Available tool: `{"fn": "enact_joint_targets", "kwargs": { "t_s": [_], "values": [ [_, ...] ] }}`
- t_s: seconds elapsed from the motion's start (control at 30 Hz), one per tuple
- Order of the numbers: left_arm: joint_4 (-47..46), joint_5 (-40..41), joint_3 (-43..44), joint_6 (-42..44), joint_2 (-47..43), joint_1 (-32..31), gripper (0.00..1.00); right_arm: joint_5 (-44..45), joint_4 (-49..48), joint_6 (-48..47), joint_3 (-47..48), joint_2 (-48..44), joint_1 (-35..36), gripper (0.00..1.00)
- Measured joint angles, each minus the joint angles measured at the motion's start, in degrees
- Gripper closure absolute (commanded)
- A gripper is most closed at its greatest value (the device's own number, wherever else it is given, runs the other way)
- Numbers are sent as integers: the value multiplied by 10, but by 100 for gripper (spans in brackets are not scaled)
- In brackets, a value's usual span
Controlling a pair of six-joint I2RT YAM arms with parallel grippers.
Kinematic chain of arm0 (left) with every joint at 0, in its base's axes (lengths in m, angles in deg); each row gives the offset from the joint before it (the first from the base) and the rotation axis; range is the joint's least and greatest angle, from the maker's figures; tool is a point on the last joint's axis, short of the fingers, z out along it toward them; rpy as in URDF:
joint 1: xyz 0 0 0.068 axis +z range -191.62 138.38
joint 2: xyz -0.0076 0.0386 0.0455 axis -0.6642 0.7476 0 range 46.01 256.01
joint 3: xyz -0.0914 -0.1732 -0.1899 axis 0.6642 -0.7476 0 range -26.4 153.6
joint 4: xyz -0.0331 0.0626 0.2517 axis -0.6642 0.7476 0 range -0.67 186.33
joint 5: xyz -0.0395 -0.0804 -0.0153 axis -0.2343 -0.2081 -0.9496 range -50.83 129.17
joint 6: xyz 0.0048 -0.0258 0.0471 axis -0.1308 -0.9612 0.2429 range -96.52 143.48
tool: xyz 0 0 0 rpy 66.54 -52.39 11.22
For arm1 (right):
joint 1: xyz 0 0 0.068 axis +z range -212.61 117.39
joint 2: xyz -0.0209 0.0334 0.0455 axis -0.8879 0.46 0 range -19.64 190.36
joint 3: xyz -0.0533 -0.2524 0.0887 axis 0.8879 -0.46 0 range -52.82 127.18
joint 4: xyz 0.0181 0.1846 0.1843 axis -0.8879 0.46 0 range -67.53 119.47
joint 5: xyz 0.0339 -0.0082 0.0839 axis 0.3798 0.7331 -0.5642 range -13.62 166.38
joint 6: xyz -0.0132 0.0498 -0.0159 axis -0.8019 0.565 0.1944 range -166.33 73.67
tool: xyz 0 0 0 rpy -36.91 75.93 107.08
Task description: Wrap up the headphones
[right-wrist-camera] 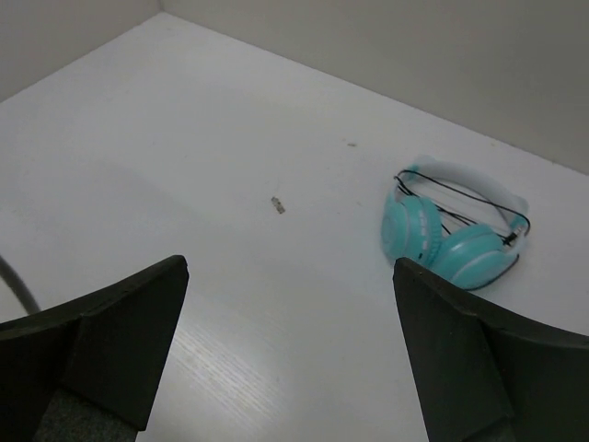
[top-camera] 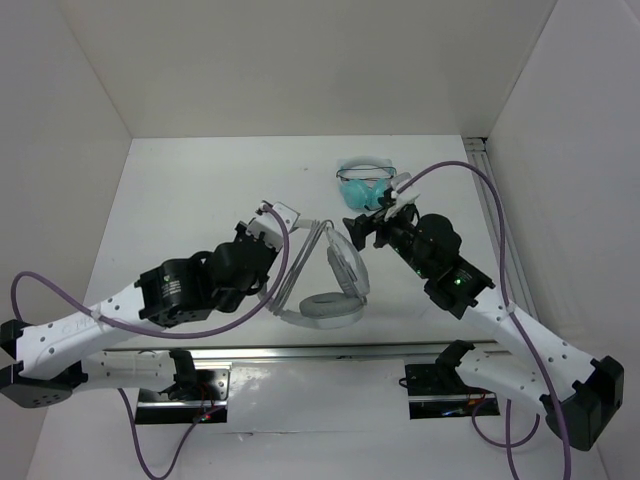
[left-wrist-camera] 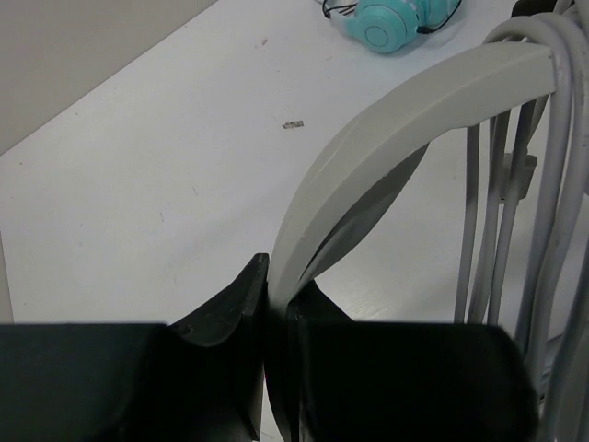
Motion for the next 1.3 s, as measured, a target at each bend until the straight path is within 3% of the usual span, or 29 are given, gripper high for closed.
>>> {"fn": "enact_joint_targets", "kwargs": {
  "t_s": [0.33, 0.67, 1.03, 1.3],
  "values": [
    [-50, 28, -8, -14, 24, 0, 100, 169, 145, 67, 90, 59, 3, 0],
    [-109, 34, -29, -48, 47, 0, 100, 332, 294, 163, 174, 57, -9, 0],
    [-238, 36, -133, -61, 98, 0, 100, 381, 350, 188, 207, 10, -9, 0],
    [-245, 40, -120, -122, 212, 0, 100, 389, 376, 190, 204, -4, -11, 0]
  ]
}}
